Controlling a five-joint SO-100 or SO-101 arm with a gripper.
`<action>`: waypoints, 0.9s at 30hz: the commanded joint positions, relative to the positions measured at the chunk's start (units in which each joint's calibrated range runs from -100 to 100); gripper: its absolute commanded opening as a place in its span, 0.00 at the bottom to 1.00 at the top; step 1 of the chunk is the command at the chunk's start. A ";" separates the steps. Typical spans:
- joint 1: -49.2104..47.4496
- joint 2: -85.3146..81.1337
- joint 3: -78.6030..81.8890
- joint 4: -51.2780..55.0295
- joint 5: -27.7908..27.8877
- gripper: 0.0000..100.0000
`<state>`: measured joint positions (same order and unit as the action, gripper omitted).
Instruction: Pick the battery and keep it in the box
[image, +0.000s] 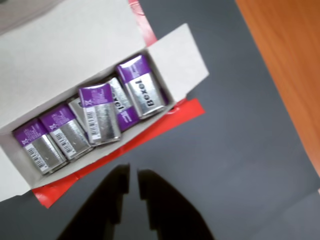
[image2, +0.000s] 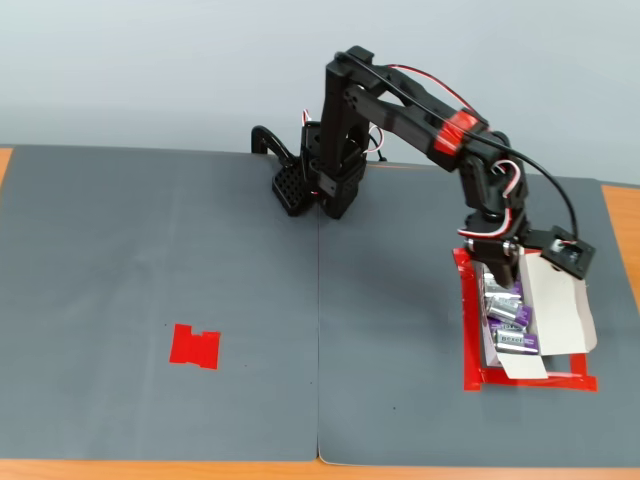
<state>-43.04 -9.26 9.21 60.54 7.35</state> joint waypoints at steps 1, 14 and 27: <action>4.06 -7.06 -1.20 1.18 -0.29 0.02; 23.23 -32.66 21.32 0.40 -0.29 0.02; 37.93 -61.07 48.82 0.31 -0.29 0.02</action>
<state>-7.37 -64.15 54.11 61.32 7.01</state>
